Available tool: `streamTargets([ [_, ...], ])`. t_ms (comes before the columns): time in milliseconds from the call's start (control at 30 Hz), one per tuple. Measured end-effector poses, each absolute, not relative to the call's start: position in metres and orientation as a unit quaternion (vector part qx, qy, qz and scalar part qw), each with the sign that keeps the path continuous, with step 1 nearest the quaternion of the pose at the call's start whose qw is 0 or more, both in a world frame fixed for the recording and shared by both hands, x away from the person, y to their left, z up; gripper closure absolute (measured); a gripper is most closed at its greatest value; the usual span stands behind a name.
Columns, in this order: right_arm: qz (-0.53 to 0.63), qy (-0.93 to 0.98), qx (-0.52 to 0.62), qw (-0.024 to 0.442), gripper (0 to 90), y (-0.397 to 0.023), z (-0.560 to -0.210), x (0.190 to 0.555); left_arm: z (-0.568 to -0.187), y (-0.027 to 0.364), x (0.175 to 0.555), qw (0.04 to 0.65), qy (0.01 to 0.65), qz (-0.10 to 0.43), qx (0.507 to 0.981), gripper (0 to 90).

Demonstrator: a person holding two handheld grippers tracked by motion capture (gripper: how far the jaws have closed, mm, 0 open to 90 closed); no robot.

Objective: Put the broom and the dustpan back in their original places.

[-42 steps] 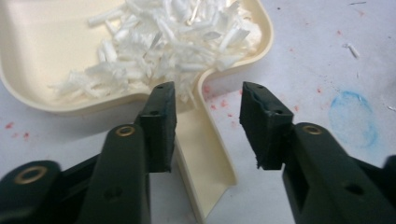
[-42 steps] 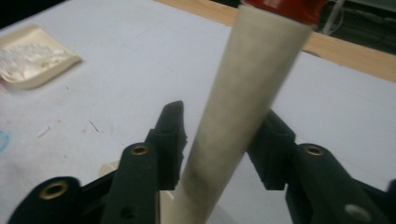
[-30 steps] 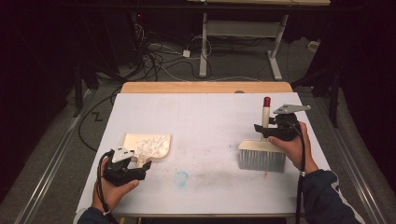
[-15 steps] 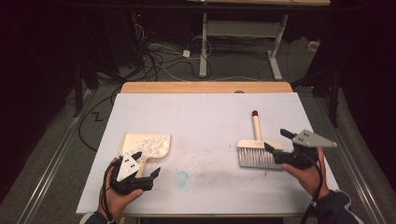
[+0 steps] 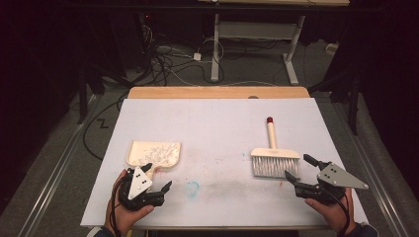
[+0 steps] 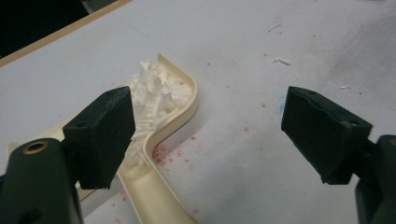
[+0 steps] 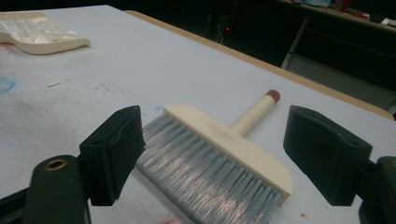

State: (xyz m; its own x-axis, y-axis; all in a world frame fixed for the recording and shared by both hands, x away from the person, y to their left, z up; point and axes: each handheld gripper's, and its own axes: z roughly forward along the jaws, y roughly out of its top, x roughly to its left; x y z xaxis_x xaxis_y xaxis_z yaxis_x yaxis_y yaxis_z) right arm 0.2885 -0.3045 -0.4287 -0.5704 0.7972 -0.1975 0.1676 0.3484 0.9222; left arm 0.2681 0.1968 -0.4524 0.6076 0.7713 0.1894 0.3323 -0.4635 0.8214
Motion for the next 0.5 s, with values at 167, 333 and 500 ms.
streamTargets([
  [167, 0.472, 0.75, 0.319, 0.337, 20.7, -0.3029, -0.4279, 0.2884, -0.4523, 0.1976, 0.268, 0.39, 0.341, 0.281, 0.808, 17.0],
  [333, 0.474, 0.749, 0.315, 0.339, 20.7, -0.3027, -0.428, 0.2884, -0.4528, 0.1972, 0.2695, 0.385, 0.345, 0.279, 0.809, 17.0],
  [500, 0.471, 0.751, 0.313, 0.341, 20.7, -0.3033, -0.4287, 0.2891, -0.4529, 0.1954, 0.2704, 0.383, 0.342, 0.279, 0.811, 17.0],
])
